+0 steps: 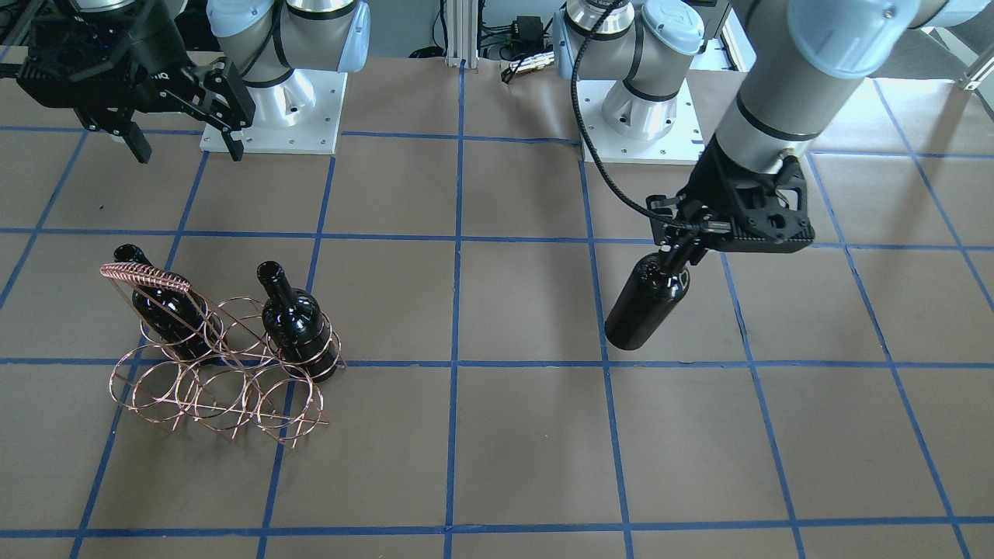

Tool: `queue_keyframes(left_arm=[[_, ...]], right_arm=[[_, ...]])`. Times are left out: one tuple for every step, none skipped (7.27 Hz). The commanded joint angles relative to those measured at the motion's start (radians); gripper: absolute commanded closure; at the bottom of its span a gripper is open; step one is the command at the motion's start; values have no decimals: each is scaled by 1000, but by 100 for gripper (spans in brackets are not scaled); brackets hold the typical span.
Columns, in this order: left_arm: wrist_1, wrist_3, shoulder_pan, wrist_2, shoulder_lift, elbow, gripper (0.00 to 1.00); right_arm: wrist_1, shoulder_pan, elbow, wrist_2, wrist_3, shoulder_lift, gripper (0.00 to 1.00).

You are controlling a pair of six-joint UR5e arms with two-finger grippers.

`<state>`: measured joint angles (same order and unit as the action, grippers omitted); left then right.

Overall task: Place wine into wine basket
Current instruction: 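Lift the bottle with the left gripper and stand it upright on the table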

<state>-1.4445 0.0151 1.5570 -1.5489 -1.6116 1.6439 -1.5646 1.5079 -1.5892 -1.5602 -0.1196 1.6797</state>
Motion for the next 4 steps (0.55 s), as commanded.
queue_keyframes(left_arm=[[-2,-29,83,-8,45,92,100],[-2,-30,86,-7,62,131,100],[-2,-30,89,-4,73,164,100],[-4,-30,89,-7,81,194,100]], right_arm=[[0,0,0,0,0,0,0],[0,0,0,0,0,0,0],[0,0,0,0,0,0,0],[0,0,0,0,0,0,0]])
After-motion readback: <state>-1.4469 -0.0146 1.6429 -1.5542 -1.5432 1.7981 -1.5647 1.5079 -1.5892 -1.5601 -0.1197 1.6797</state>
